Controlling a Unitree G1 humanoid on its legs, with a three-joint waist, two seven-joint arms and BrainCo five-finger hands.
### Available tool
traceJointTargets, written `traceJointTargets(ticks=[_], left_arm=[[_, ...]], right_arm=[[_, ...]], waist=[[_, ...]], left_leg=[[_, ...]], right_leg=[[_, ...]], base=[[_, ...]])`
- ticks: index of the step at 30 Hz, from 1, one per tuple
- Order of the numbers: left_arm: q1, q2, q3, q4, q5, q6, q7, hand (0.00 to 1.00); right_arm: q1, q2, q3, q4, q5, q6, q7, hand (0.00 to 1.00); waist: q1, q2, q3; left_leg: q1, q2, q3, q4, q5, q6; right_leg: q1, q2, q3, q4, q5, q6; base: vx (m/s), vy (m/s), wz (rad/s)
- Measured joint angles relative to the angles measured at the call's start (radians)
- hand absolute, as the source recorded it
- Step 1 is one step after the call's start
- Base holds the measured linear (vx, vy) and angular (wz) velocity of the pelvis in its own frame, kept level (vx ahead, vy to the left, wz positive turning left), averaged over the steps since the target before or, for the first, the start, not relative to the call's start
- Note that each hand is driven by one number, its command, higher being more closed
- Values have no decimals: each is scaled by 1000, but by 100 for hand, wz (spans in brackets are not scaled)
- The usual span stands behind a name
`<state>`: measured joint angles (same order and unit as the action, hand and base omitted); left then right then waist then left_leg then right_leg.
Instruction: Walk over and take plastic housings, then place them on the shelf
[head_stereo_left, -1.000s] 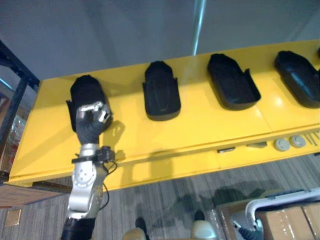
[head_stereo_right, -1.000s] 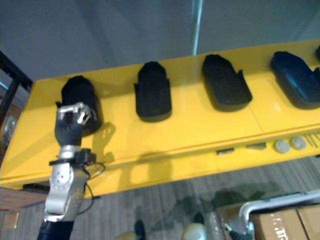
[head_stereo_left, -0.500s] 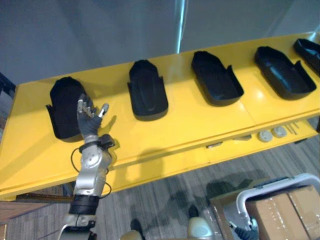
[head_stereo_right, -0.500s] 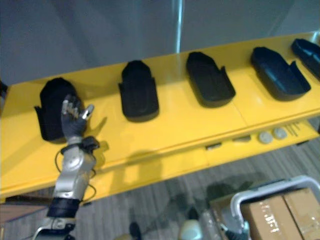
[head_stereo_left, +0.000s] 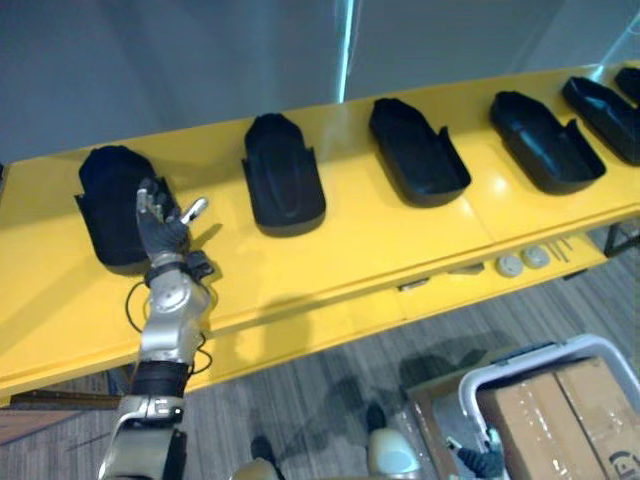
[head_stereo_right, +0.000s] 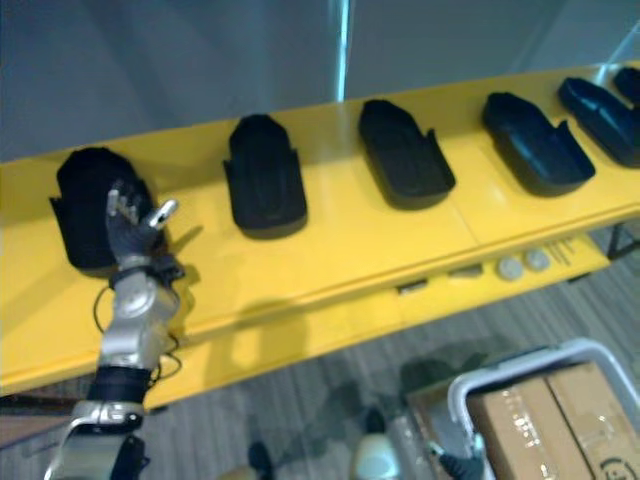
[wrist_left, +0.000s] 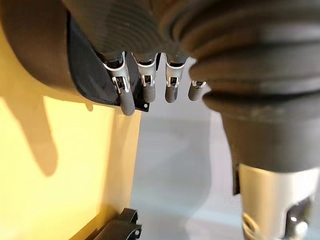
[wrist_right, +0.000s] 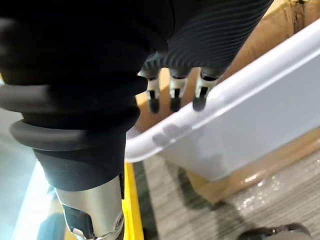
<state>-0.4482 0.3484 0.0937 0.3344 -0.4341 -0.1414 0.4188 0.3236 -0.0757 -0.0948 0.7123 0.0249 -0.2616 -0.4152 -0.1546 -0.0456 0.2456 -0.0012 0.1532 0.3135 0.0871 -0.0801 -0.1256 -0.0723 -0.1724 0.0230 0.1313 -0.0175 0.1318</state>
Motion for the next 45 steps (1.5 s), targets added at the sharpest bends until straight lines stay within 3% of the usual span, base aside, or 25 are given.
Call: traceJointTargets(ticks=[5, 12, 16, 22, 31, 33, 35, 40, 45], left_arm=[[-27, 1, 12, -1, 20, 6, -2, 0], [-34, 9, 12, -1, 49, 10, 34, 0], [-34, 18, 11, -4, 48, -21, 16, 0], [-33, 16, -41, -205, 66, -68, -5, 0], [-33, 0, -78, -238, 103, -65, -11, 0], [-34, -2, -81, -237, 103, -49, -23, 0], [-34, -2, -101, -231, 101, 6, -29, 0], [-34, -3, -116, -95, 83, 91, -29, 0], [-35, -4, -107, -43, 78, 108, -8, 0]], right_arm=[[-30, -4, 0, 0, 1, 0, 1, 0], [-36, -5, 9, 0, 1, 2, 1, 0], [-36, -5, 10, 0, 1, 2, 1, 0], [-36, -4, 10, -2, 1, 1, 1, 0], [-35, -4, 12, -20, 1, 3, 0, 0], [-35, -4, 12, -22, 1, 3, 0, 0], [-35, -4, 12, -22, 1, 3, 0, 0], [-35, -4, 12, -22, 1, 3, 0, 0], [-35, -4, 17, -22, 1, 3, -1, 0]], waist=[[-1, 4, 38], [-2, 2, 41], [-4, -1, 47], [-5, 0, 53], [-20, 12, 60], [-21, 12, 60], [-20, 13, 60], [-24, 16, 62], [-23, 19, 64]], left_leg=[[-4, 3, 0, 9, -3, -6], [-6, 11, 1, 10, 3, -16], [-8, 12, 1, 12, 4, -16], [-18, 10, 0, 29, 1, -15], [-33, 19, 2, 70, -24, -13], [-34, 22, 3, 75, -26, -15], [-35, 26, 3, 81, -28, -16], [-36, 29, 4, 88, -29, -17], [-48, 30, 0, 97, -33, -16]], right_leg=[[0, 1, 2, -1, 0, 0], [0, 12, 2, -5, -3, -3], [-1, 13, 1, -7, -4, -4], [-11, 13, 0, -2, -3, -4], [-12, 15, 6, -1, -3, -4], [-12, 16, 6, -1, -3, -4], [-11, 17, 7, -1, -3, -4], [-12, 19, 9, -1, -3, -4], [-15, 19, 8, -1, -4, -3]], base=[[-14, -4, 0], [0, 0, 0], [0, -1, 1], [6, -2, 1], [-1, 2, -2], [0, 0, 0], [0, 0, 0], [0, 0, 0], [0, 0, 0]])
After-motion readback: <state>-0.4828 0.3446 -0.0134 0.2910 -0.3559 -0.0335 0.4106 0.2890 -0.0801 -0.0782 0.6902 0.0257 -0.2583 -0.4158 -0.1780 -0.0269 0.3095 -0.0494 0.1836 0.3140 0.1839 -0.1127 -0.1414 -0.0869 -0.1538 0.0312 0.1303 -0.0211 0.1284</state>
